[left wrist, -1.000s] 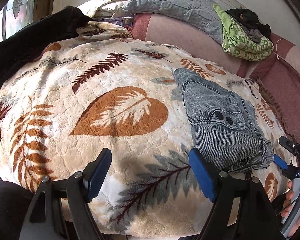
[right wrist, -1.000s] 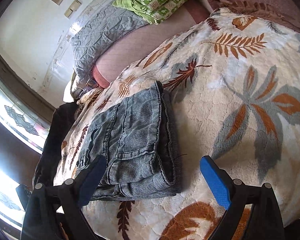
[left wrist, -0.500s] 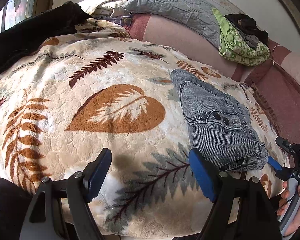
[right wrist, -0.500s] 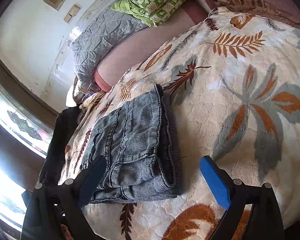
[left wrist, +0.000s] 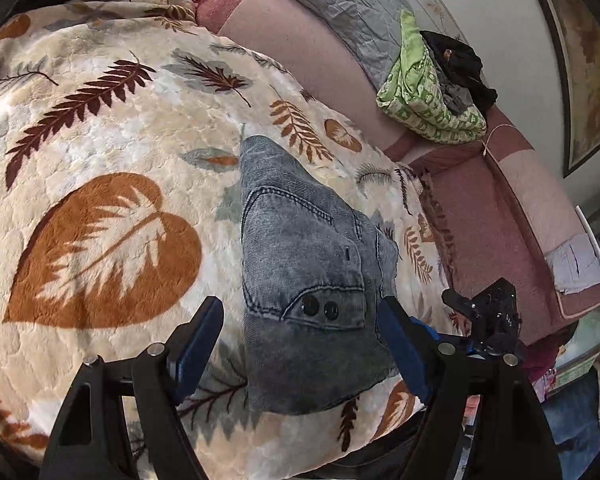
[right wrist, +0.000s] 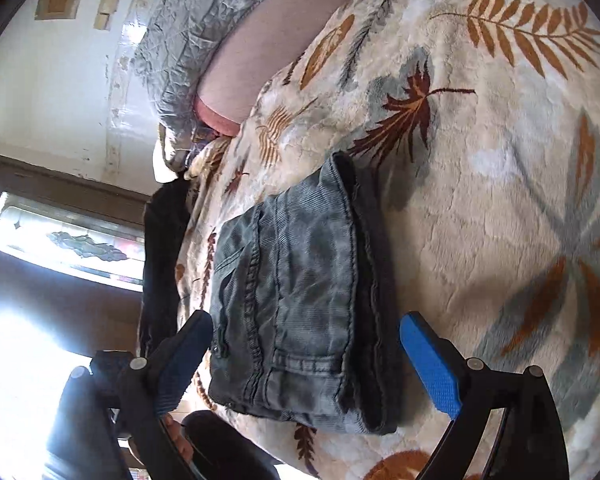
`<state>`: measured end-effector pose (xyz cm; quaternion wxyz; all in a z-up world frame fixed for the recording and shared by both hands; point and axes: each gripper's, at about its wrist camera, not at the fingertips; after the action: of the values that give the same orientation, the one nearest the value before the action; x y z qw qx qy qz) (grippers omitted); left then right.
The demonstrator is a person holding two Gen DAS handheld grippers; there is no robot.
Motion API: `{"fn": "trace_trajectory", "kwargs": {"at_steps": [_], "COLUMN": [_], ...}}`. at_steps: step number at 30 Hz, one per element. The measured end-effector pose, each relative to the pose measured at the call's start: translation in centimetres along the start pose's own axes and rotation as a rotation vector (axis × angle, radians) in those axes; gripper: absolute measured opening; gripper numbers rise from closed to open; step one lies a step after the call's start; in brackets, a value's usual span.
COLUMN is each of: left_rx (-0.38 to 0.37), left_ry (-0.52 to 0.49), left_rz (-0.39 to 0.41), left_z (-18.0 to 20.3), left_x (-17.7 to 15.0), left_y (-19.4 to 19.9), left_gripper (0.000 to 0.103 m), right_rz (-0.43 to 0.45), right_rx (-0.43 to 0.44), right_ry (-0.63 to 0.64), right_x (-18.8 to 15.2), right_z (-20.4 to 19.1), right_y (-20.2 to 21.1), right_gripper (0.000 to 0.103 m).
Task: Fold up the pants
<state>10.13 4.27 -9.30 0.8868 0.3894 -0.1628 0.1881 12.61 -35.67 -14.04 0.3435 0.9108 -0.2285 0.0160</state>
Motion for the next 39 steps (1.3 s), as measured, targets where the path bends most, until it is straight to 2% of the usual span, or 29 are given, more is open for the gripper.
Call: {"fn": "trace_trajectory", "kwargs": {"at_steps": [3, 5, 8, 10, 12, 17, 23, 27, 28, 29, 30, 32, 33, 34, 39], "left_rx": [-0.061, -0.065, -0.063, -0.089, -0.114, -0.147, -0.121, -0.095, -0.086, -0.065, -0.030, -0.012, -0.004, 0.004, 0.066], "left_ry": [0.041, 0.057, 0.058, 0.074, 0.098, 0.141, 0.183, 0.162, 0.149, 0.131, 0.116, 0.104, 0.100, 0.094, 0.035], "left_rz": [-0.061, -0.094, -0.118, -0.123, -0.134, -0.133, -0.116, -0.165, -0.180, -0.196, -0.199, -0.191, -0.190, -0.189, -0.180], "left_z": [-0.1, -0.2, -0.3, -0.6, -1.1, -2.1, -3.5, -3.4, -3.1, -2.9, -2.7, -2.6, -2.6, -2.5, -1.4], "left_x": [1.4, 1.8, 2.1, 2.3, 2.6, 3.2, 3.9, 3.6, 3.4, 3.3, 3.2, 3.0, 3.0, 3.0, 2.9], "left_y": [-2.2, -3.6, -4.8, -5.0, -5.2, -5.4, -5.7, -7.0, -7.5, -8.0, -8.3, -8.4, -8.4, -8.4, -8.2], "left_gripper": [0.080, 0.080, 0.080, 0.080, 0.080, 0.080, 0.079, 0.079, 0.072, 0.057, 0.053, 0.044, 0.043, 0.039, 0.033], "right_rz": [-0.060, -0.113, -0.124, -0.132, -0.149, -0.169, -0.184, -0.195, -0.197, -0.196, -0.197, -0.197, -0.197, -0.196, -0.180], "right_rx": [0.012, -0.013, -0.031, -0.038, -0.048, -0.123, -0.126, -0.143, -0.147, -0.151, -0.158, -0.202, -0.217, -0.227, -0.288], "right_ry": [-0.036, -0.030, -0.016, -0.013, -0.016, 0.008, -0.001, 0.023, 0.033, 0.038, 0.043, 0.071, 0.079, 0.090, 0.179], "right_x": [1.3, 1.7, 2.1, 2.5, 2.8, 3.2, 3.6, 3.6, 3.5, 3.5, 3.5, 3.4, 3.3, 3.3, 2.7], "right_z": [0.6, 0.8, 0.7, 0.6, 0.6, 0.6, 0.9, 0.7, 0.6, 0.4, 0.3, -0.1, -0.1, -0.3, -2.3], "right_y": [-1.7, -3.0, -4.0, -4.2, -4.7, -5.7, -5.8, -5.9, -6.0, -6.1, -6.1, -6.2, -6.1, -6.1, -6.3], "right_gripper": [0.096, 0.096, 0.096, 0.094, 0.089, 0.060, 0.058, 0.059, 0.059, 0.058, 0.056, 0.041, 0.037, 0.029, 0.018]}}
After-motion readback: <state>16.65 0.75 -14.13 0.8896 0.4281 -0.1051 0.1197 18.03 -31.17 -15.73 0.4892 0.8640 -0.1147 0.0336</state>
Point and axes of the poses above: each gripper's, at about its wrist camera, not at the fingertips, and y roughly against the way its jaws point, z to its right, x to its top, and after that the axes turned 3 degrees about -y, right-handed
